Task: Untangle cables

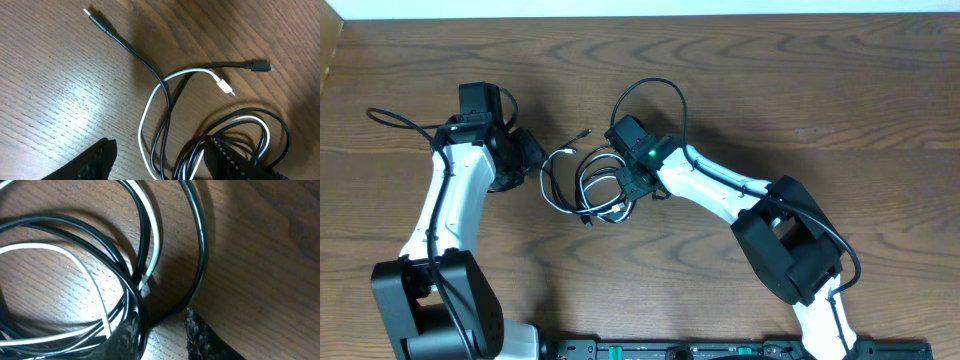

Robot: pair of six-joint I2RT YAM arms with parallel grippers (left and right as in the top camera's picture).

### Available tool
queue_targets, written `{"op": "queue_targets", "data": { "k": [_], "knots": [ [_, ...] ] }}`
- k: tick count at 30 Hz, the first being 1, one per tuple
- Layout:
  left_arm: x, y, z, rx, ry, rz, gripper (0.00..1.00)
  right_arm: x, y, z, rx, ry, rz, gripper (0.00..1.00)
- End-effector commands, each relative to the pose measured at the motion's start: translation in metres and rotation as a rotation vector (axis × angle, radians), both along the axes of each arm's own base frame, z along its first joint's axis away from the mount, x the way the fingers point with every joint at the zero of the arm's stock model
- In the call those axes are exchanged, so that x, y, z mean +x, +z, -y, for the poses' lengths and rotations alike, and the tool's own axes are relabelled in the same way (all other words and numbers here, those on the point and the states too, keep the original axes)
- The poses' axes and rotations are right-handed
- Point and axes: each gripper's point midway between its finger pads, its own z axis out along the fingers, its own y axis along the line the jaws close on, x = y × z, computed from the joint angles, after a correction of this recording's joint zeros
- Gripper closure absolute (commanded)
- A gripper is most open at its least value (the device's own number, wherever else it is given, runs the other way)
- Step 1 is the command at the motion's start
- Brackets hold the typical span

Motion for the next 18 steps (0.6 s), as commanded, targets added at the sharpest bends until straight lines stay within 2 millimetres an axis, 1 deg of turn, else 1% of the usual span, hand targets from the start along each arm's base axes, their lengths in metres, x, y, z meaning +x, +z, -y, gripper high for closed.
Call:
{"op": "queue_targets", "data": {
  "k": [1, 2, 4, 6, 7, 9, 11, 15, 16, 17, 18],
  "knots": [
    [-0.0033, -0.0068, -0.0024, 0.006, 0.008, -0.022, 0.39, -0.0043, 0.0081, -0.0036, 0.011, 0.012, 0.013, 0.84],
    [-0.0033, -0.0068, -0.0024, 0.006, 0.008, -0.022, 0.39, -0.0046, 0.0081, -0.0038, 0.011, 0.012, 0.012, 0.88],
    [-0.0033, -0.0068, -0.0024, 0.006, 0.008, -0.022, 0.39, -0.0055, 0.0081, -0.0049, 0.012, 0.015, 0.013, 0.90],
    [-0.0033, -0.0068, -0.0024, 0.006, 0.008, -0.022, 0.39, -0.0063, 0.0083, -0.0062, 0.013, 0.018, 0.013, 0.84],
    [-0.0032, -0.0067, -0.0024, 0.006, 0.008, -0.022, 0.39, -0.0075, 0.0083, -0.0074, 0.016, 0.022, 0.011, 0.75],
    [-0.0033, -0.0068, -0.0024, 0.006, 0.008, -0.022, 0.39, -0.0086, 0.0083, -0.0086, 0.016, 0.025, 0.011, 0.70],
    [-0.0033, -0.0068, -0.0024, 0.006, 0.008, -0.022, 0.39, -0.0089, 0.0083, -0.0089, 0.016, 0.025, 0.011, 0.69],
    [-0.0033, -0.0068, -0.0024, 0.006, 0.008, -0.022, 0.39, -0.0114, 0.0084, -0.0115, 0.023, 0.033, 0.004, 0.74],
    [-0.0033, -0.0068, -0.0024, 0.006, 0.008, -0.022, 0.39, -0.0117, 0.0084, -0.0117, 0.023, 0.033, 0.004, 0.77],
    [-0.0033, -0.0068, -0.0024, 0.006, 0.008, -0.022, 0.39, -0.0117, 0.0084, -0.0117, 0.023, 0.033, 0.004, 0.83],
    [-0.0033, -0.0068, -0.0024, 0.006, 0.008, -0.022, 0.39, -0.0117, 0.0084, -0.0118, 0.023, 0.034, 0.005, 0.93]
  ]
}}
